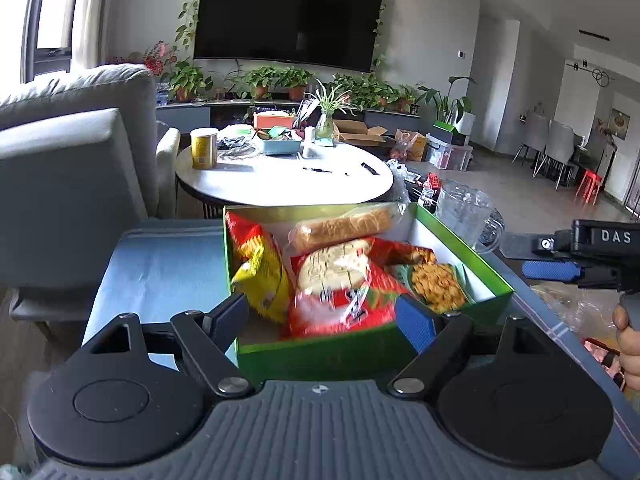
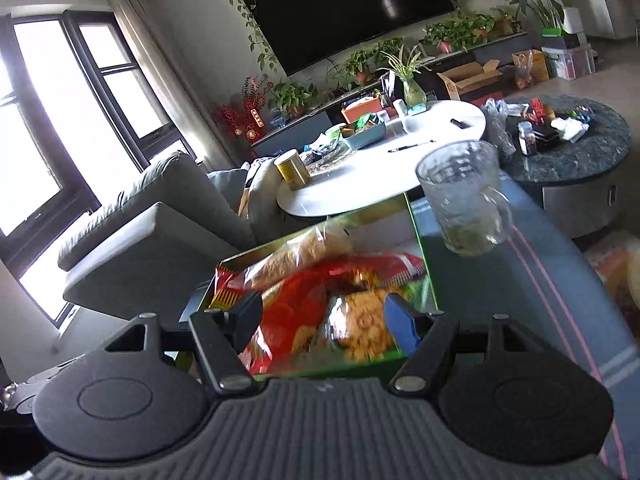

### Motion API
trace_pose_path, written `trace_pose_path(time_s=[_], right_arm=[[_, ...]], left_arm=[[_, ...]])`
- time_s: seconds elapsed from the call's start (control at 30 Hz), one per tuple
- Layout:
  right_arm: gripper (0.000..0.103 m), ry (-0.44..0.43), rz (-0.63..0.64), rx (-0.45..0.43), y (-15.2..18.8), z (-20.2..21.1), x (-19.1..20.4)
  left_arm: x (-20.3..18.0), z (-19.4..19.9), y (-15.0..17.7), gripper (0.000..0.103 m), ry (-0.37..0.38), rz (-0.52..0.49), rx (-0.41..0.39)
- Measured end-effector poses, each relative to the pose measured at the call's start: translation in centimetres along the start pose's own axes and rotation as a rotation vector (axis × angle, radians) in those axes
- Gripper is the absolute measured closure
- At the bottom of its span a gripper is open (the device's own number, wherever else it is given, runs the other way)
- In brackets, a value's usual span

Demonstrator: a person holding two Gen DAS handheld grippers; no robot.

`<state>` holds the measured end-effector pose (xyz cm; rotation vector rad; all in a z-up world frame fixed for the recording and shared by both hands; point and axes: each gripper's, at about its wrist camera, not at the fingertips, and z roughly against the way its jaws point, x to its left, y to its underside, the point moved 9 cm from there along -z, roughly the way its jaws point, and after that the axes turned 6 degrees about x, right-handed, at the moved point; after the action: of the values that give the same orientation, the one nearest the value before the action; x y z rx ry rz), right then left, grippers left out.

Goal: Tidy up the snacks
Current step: 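Move the right tool back toward the loose snacks on the cloth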

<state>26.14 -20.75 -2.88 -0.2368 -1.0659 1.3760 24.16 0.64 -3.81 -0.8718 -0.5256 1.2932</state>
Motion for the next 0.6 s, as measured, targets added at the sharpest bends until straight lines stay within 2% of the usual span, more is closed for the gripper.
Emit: trace_pose_path(time_s=[0.1,0.27,0.6], right_arm=[[0.038,-0.012,-0.01,0.016,1.2,1.0,0.0],[0.038,-0.031,0.009,0.064,3.2,2.1,1.3],[0.038,-0.067,0.046,0.085,7.1,4.6,2.8]], left_arm=[[-0.5,0.9,1.2,0.023,0.017,0.013,0.008],[-1.8,3.0,3.0,0.022,0.018,-0.022,0.021],[-3.8,6.1,6.6,0.022,0.022,-0.029,0.041]])
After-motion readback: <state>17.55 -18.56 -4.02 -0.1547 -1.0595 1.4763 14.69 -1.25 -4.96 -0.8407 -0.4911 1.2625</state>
